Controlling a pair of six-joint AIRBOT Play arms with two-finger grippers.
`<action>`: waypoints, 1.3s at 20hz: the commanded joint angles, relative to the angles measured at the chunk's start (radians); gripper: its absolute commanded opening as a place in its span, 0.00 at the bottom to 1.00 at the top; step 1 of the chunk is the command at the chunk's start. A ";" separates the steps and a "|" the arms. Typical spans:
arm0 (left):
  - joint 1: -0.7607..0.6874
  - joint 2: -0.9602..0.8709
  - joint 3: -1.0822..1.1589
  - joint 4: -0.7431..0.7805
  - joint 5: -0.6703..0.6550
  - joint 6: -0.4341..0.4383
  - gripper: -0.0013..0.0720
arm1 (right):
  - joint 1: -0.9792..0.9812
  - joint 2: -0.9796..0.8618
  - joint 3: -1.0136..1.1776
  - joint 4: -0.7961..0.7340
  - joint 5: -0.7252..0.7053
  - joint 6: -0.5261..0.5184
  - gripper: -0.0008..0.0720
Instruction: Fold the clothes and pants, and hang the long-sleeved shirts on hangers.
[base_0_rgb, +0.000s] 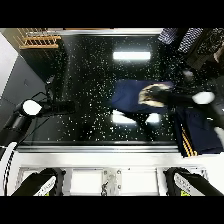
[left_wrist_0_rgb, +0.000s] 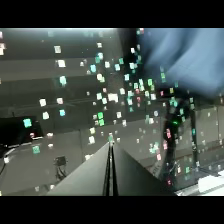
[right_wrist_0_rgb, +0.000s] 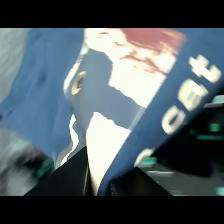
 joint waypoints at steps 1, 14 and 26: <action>-0.001 0.000 0.000 -0.001 0.004 -0.004 0.03 | -0.327 0.154 0.002 -0.146 0.048 0.068 0.03; 0.000 0.000 0.000 -0.005 0.007 -0.003 0.03 | -0.641 0.361 0.037 -0.389 0.168 0.205 0.03; 0.000 0.000 0.000 -0.004 0.006 -0.003 0.03 | -0.644 0.456 -0.187 -0.817 0.365 0.301 0.04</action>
